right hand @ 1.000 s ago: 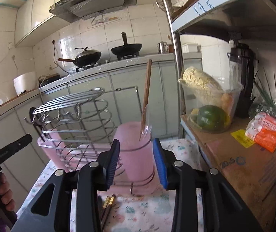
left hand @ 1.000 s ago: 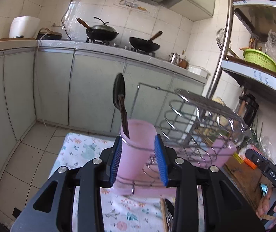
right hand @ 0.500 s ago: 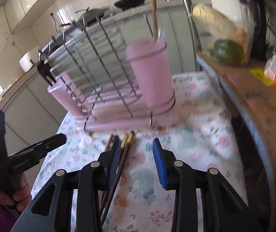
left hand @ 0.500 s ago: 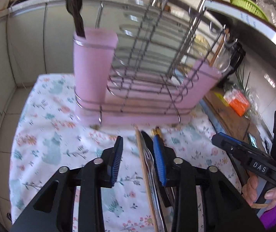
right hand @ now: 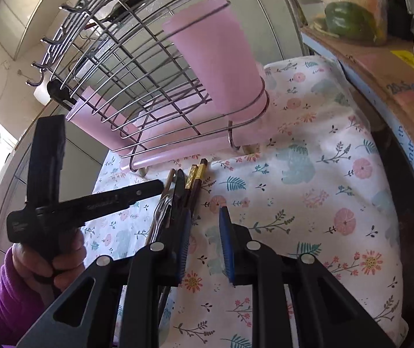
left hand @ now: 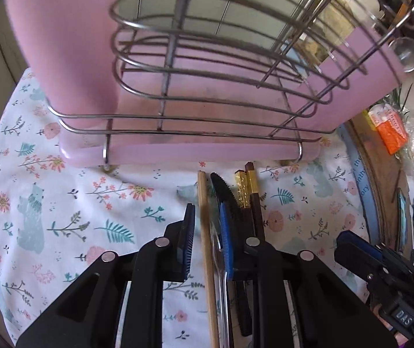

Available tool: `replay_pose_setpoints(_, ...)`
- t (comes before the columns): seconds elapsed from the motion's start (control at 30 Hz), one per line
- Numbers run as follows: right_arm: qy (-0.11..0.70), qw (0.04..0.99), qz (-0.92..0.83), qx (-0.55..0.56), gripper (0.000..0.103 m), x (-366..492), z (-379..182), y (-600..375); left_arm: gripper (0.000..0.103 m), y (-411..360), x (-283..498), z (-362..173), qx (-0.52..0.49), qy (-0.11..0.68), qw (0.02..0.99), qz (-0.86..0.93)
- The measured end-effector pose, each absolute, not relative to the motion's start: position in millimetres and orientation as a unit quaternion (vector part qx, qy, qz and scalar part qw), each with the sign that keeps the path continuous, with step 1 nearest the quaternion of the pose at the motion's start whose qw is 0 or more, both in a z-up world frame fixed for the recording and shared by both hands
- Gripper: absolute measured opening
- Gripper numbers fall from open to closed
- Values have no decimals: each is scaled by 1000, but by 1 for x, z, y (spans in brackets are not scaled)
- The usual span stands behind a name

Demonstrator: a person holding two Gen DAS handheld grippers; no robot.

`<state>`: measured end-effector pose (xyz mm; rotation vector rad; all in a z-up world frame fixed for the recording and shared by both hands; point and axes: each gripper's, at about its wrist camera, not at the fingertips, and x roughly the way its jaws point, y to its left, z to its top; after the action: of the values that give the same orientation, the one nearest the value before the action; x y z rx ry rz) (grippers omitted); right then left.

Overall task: Organize utensils
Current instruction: 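Grasp a wooden chopstick with the left gripper while the right gripper grasps a gold-tipped chopstick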

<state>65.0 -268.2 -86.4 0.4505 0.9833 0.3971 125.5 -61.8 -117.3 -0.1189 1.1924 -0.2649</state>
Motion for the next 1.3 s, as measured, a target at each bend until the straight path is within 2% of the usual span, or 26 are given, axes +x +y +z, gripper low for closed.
replay_pose_setpoints(0.03,468,836,190,217,20,66,-88,-269,15,-63,128,-120,-52,562,816,-121)
replay_pose_setpoints(0.07,471,832,192,220,20,68,-89,-269,6,-65,128,-123,-48,565,815,-117)
replay_pose_setpoints(0.47,518,788,213,254,20,101,-103,-247,6,-11,114,-108,-122,541,828,-85)
replay_pose_setpoints(0.77,556,779,170,236,19,124,-125,-221,6,23,107,-119,-140,545,824,-61)
replay_pose_setpoints(0.83,550,783,173,234,15,125,-124,-216,6,25,107,-121,-145,543,825,-66)
replay_pose_setpoints(0.87,550,783,176,232,8,126,-123,-213,6,25,107,-121,-145,542,825,-67)
replay_pose_setpoints(1.3,564,787,143,206,7,116,-104,-252,6,21,114,-120,-134,554,818,-78)
